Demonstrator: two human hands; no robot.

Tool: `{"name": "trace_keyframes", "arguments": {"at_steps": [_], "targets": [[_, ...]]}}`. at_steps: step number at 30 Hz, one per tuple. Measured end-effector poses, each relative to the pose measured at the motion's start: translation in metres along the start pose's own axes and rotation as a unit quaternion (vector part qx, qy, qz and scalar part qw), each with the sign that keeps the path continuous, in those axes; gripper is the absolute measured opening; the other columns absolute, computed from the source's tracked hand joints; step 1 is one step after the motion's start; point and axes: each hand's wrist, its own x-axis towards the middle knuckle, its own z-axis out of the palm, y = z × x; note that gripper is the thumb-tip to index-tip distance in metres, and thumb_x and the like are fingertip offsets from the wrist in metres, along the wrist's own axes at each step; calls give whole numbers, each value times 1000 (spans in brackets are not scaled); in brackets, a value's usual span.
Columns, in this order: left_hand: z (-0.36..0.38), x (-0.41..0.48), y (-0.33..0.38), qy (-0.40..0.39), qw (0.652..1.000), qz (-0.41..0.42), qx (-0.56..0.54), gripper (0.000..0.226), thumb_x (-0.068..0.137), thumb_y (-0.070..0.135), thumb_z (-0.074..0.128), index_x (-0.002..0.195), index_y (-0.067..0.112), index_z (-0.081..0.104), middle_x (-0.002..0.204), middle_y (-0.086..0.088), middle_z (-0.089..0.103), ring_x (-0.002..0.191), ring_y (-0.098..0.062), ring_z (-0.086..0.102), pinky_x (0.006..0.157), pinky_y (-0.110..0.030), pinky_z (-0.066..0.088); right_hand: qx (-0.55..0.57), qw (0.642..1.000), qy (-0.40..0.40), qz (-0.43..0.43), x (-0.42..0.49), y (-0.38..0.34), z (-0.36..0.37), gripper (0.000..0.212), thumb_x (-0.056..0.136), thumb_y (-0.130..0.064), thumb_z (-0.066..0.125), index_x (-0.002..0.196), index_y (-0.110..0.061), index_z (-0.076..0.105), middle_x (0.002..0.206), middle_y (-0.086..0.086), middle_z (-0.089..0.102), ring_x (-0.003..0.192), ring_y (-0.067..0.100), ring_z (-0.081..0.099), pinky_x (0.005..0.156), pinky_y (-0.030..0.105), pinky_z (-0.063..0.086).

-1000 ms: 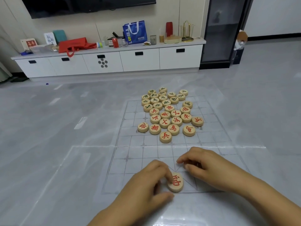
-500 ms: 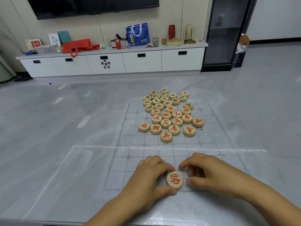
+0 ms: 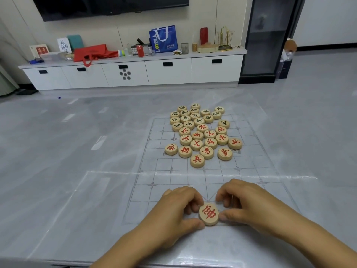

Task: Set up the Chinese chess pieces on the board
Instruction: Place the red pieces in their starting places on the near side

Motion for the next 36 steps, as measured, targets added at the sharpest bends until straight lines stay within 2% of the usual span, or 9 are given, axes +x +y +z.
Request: {"name": "trace_keyframes", "arguments": {"at_steps": [4, 7, 9, 14, 18, 21, 24, 31, 36], "targets": [[0, -1, -1, 7, 1000, -13, -3, 32, 71, 39, 73, 83, 39, 44, 87, 20, 48, 87, 3, 41, 76, -10, 32, -14, 1000, -1, -3, 0, -1, 2, 16, 80, -38, 65, 86, -41, 50, 85, -15, 54, 77, 2, 51, 72, 18, 45], [1, 0, 1, -8, 1000, -9, 14, 41, 74, 42, 71, 108, 41, 47, 87, 24, 43, 87, 9, 38, 81, -11, 30, -9, 1000, -1, -8, 1, -1, 1, 17, 82, -38, 63, 96, -40, 54, 88, -15, 55, 80, 3, 51, 73, 18, 44], [3, 0, 2, -7, 1000, -6, 17, 46, 77, 41, 68, 117, 39, 45, 87, 25, 42, 88, 11, 36, 82, -10, 28, -1, 1000, -15, -11, 1, -1, 0, 30, 81, -39, 63, 110, -39, 54, 92, -15, 54, 84, 3, 51, 75, 18, 44], [2, 1, 0, 2, 999, -31, -30, 45, 78, 36, 69, 109, 45, 37, 94, 20, 52, 92, -1, 44, 80, -11, 35, -2, 998, -49, -34, 1, -2, 1, 41, 81, -41, 64, 119, -41, 51, 97, -14, 54, 87, 3, 50, 77, 17, 41], [1, 2, 0, -14, 1000, -8, 3, 37, 76, 36, 70, 108, 38, 53, 90, 21, 50, 87, 5, 43, 84, -11, 30, 7, 999, -35, -24, 0, -3, 3, 49, 77, -43, 66, 122, -38, 47, 96, -13, 53, 86, 3, 50, 76, 18, 42], [3, 1, 2, -6, 1000, -4, 14, 30, 74, 40, 71, 92, 41, 47, 85, 21, 48, 86, 12, 38, 76, -6, 27, 6, 999, -34, -24, -1, -3, 5, 47, 78, -42, 66, 121, -37, 47, 94, -16, 51, 82, 1, 48, 74, 16, 41], [5, 0, 4, -1, 1000, -7, 23, 35, 69, 44, 73, 78, 42, 40, 82, 20, 46, 85, 15, 35, 73, -6, 29, 2, 999, -33, -33, 0, -2, 4, 40, 80, -40, 64, 117, -36, 51, 95, -15, 51, 82, 0, 48, 73, 15, 39], [8, 2, 5, 12, 1000, -22, 9, 38, 66, 48, 75, 85, 35, 45, 82, 18, 48, 81, 4, 38, 72, -14, 32, 0, 998, -41, -48, 0, -1, 4, 38, 82, -39, 62, 118, -37, 53, 95, -16, 48, 85, 0, 48, 74, 11, 38], [9, 3, 2, 11, 1000, -9, -1, 34, 70, 43, 73, 91, 37, 47, 80, 18, 47, 82, 8, 38, 72, -12, 29, 3, 998, -41, -50, 0, 1, 5, 40, 83, -41, 61, 121, -43, 50, 94, -19, 47, 85, -1, 47, 72, 12, 36]]}}
